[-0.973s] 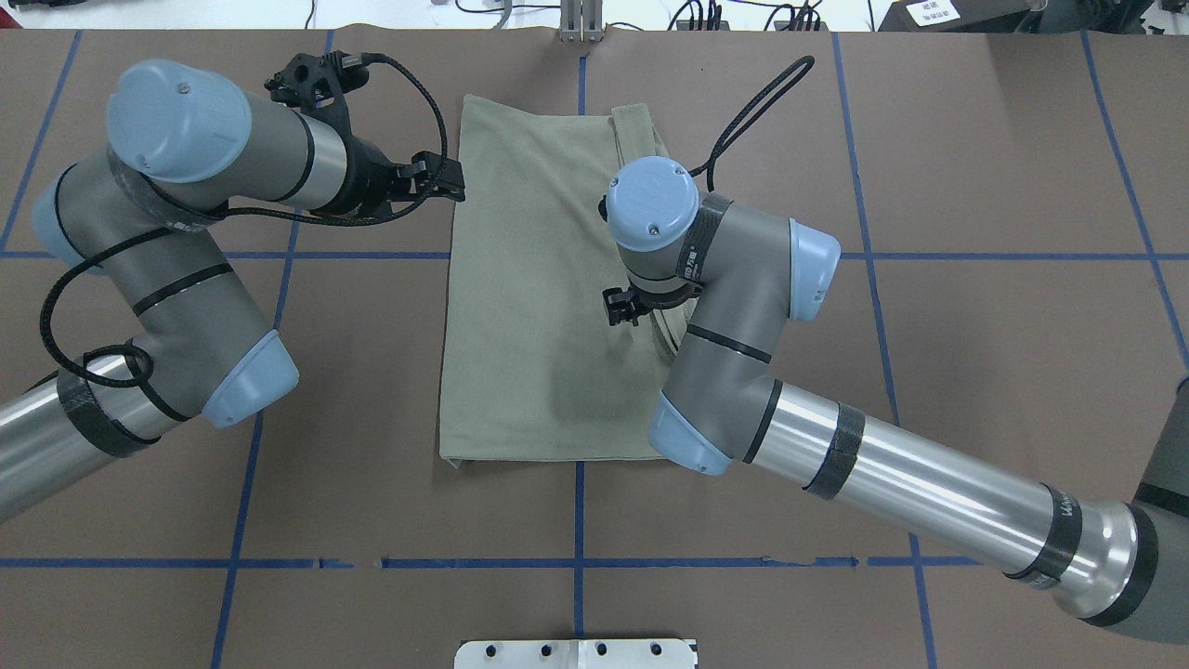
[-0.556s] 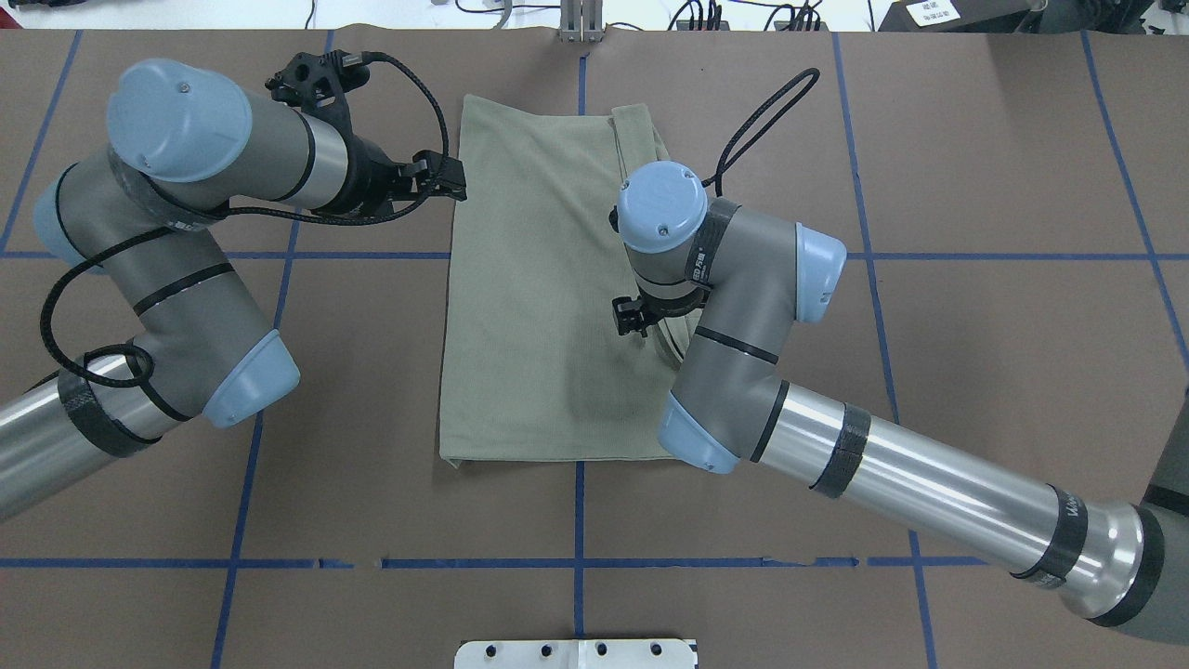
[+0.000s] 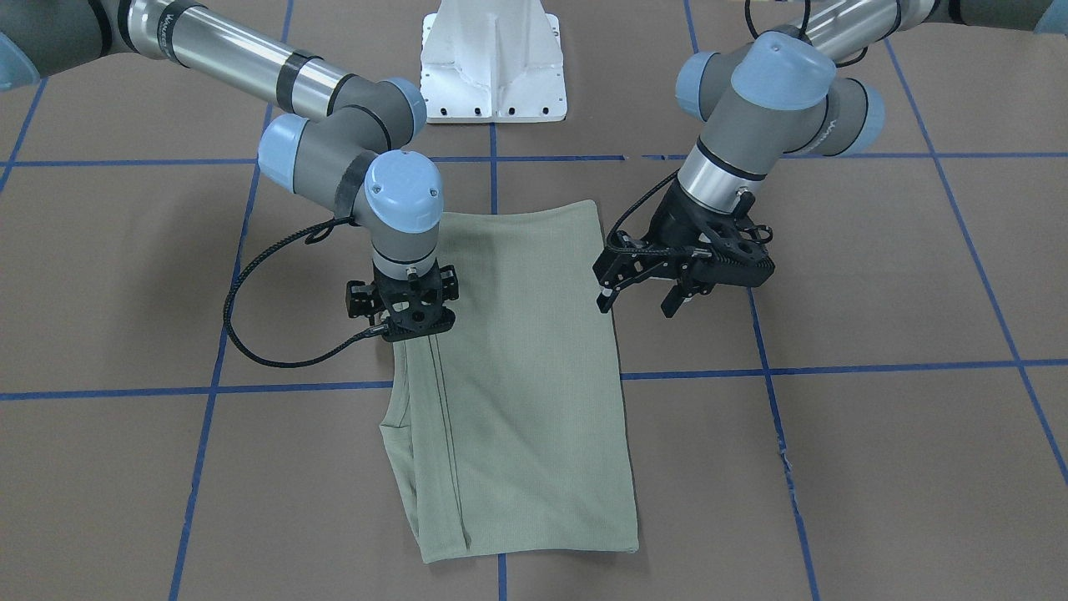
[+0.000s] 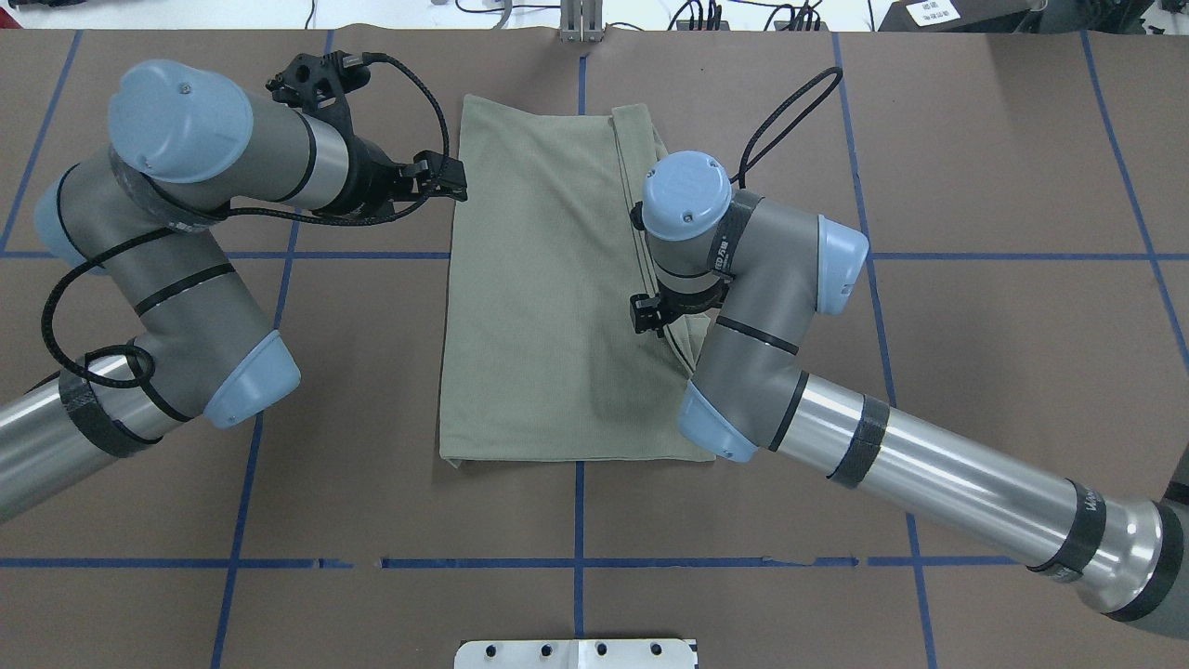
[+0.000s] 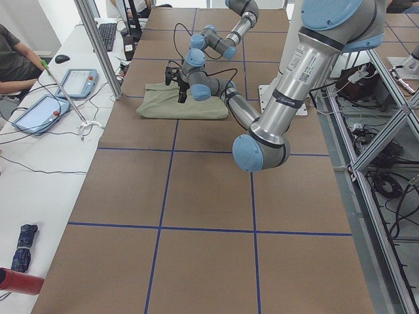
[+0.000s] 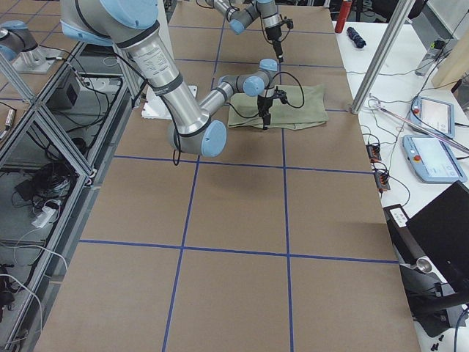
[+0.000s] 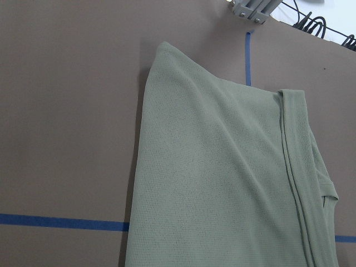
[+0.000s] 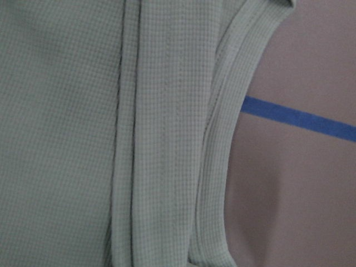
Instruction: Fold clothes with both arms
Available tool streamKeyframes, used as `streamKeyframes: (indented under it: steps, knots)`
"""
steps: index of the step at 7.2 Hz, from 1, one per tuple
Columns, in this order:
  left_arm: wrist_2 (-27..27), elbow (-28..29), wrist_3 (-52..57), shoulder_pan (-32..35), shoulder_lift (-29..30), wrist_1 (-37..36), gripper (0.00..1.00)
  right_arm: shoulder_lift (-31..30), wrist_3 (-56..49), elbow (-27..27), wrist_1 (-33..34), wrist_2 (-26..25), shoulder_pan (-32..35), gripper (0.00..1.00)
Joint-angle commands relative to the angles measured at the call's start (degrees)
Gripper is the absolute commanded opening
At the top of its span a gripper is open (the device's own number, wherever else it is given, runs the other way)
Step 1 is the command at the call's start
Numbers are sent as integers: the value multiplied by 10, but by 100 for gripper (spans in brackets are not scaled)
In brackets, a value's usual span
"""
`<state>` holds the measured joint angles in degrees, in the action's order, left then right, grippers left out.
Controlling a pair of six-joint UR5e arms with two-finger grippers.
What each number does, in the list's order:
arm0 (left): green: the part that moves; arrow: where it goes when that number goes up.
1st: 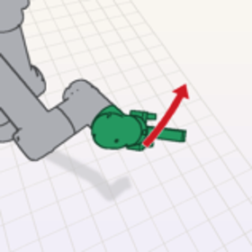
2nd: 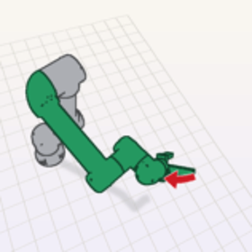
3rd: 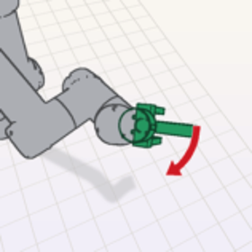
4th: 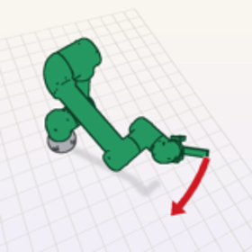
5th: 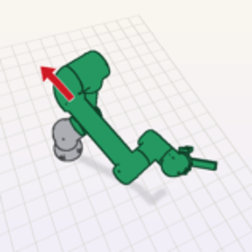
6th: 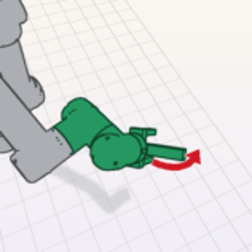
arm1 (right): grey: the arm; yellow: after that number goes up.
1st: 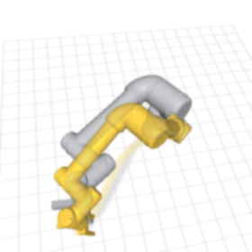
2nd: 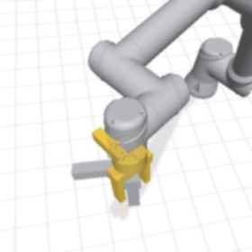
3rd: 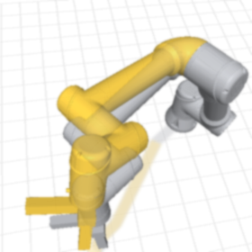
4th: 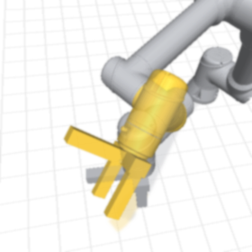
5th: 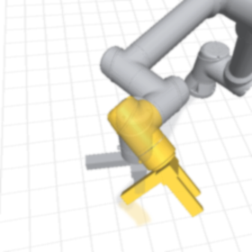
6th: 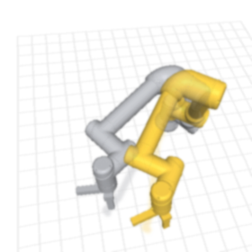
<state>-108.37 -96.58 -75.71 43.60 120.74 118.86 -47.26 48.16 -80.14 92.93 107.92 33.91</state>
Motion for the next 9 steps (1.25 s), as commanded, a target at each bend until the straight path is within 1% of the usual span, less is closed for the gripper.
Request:
streamKeyframes:
  steps: [1,2,3,4,5,7,9]
  knots:
    - [0,0,-6,0,4,0,100,-11,-1,-10,0,4,13,100]
    - [0,-1,-10,-3,4,0,100,-17,-2,-15,0,10,26,100]
    - [0,-1,-18,-4,5,1,100,-49,-3,-43,-3,13,30,100]
    - [0,-2,-25,-6,5,0,100,-69,-3,-48,-5,10,29,100]
    - [0,-2,-27,-9,6,0,100,-71,-3,-48,-5,11,30,100]
    - [0,-2,-26,-10,9,-1,100,-61,-4,-60,-5,18,37,100]
    - [0,-2,-26,-9,9,-1,100,-19,-26,-49,-5,20,57,100]
